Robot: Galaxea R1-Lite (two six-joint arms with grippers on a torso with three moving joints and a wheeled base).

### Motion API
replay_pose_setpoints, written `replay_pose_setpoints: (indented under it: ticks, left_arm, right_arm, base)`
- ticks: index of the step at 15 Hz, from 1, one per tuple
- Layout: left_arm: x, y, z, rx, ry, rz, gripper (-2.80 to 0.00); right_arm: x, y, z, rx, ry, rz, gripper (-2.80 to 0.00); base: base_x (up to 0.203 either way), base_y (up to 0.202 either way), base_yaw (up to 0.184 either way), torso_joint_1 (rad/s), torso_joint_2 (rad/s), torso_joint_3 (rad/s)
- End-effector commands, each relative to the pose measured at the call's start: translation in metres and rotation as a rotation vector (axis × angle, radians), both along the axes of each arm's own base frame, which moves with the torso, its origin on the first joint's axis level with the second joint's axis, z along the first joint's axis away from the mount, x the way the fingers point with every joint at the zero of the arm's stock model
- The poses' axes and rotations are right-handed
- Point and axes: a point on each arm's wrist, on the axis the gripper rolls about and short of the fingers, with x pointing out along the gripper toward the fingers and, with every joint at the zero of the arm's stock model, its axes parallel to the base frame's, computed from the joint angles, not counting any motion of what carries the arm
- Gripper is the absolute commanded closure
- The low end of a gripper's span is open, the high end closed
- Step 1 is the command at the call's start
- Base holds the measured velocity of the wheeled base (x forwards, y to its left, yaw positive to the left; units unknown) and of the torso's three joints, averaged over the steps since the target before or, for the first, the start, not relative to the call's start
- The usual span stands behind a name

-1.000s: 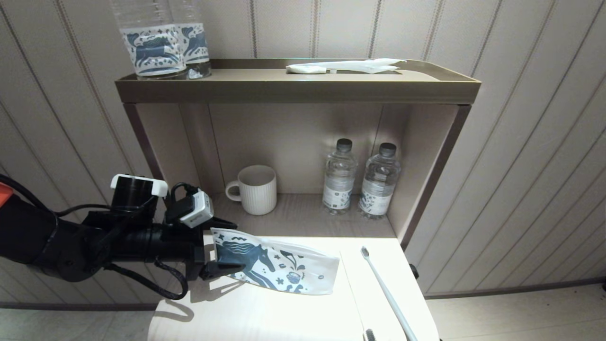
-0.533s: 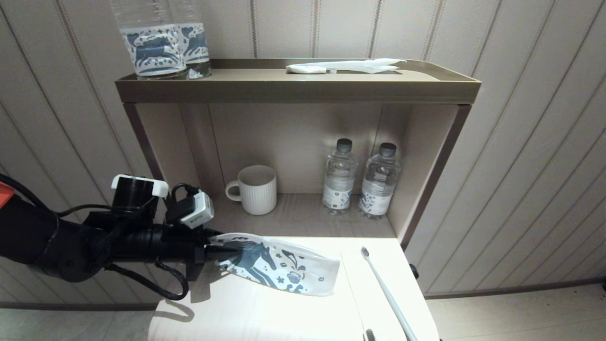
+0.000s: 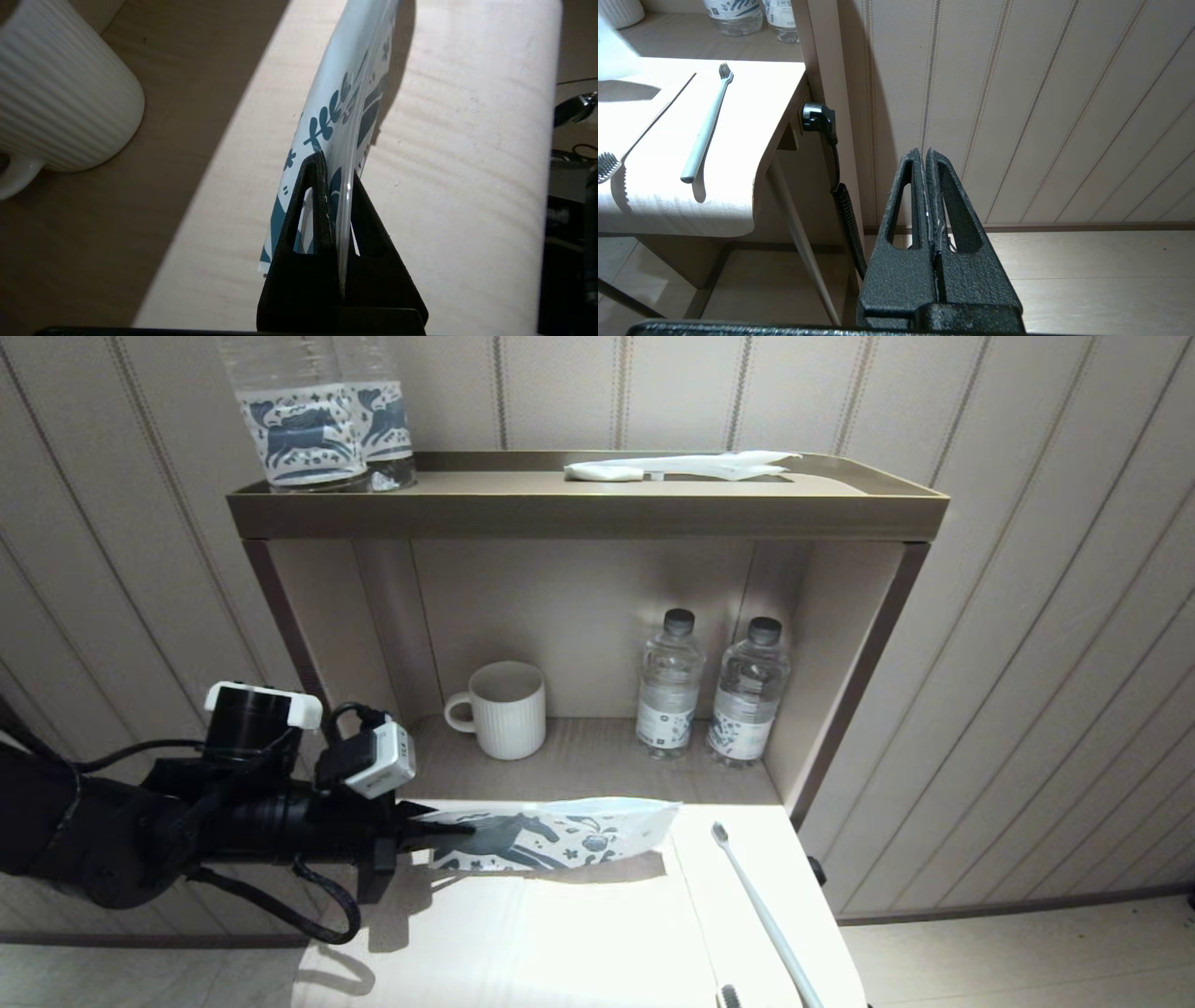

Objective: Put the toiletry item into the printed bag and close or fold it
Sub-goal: Pick up the storage bag

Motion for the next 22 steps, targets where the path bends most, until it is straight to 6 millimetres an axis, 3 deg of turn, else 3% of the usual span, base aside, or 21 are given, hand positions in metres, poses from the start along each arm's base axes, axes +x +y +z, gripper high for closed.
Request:
replay_pose_setpoints:
  ticks: [1, 4, 7, 10, 17, 22]
  left_arm:
    - [-0.027, 0.0, 0.035, -0.04, -0.081, -0.022, 0.0]
    - [-0.06, -0.003, 0.062, -0.046, -0.136, -0.02, 0.0]
    - [-0.076, 0.002, 0.08, -0.034, -0.175, 0.019, 0.0]
    - [-0.088, 0.007, 0.077, 0.015, -0.12, 0.059, 0.0]
    - [-0.089, 0.007, 0.065, 0.044, 0.071, 0.109, 0.0]
    - [-0.081, -0.014, 0.066, 0.029, 0.129, 0.066, 0.0]
  right_arm:
    - [0.0, 0.0, 0.0, 0.0, 0.0, 0.0, 0.0]
    - [0.0, 0.0, 0.0, 0.0, 0.0, 0.0, 0.0]
    - [0.0, 0.0, 0.0, 0.0, 0.001, 0.0, 0.0]
    - [0.0, 0.0, 0.0, 0.0, 0.0, 0.0, 0.0]
    - [0.0, 0.0, 0.0, 0.0, 0.0, 0.0, 0.0]
    - [0.0, 0.0, 0.0, -0.008, -0.002, 0.003, 0.0]
  base:
    - [0.0, 0.0, 0.0, 0.0, 0.0, 0.0]
    - [0.0, 0.0, 0.0, 0.0, 0.0, 0.0]
    - [0.0, 0.0, 0.0, 0.0, 0.0, 0.0]
    - [0.0, 0.0, 0.0, 0.0, 0.0, 0.0]
    - [0.0, 0.0, 0.0, 0.0, 0.0, 0.0]
    - [0.0, 0.0, 0.0, 0.0, 0.0, 0.0]
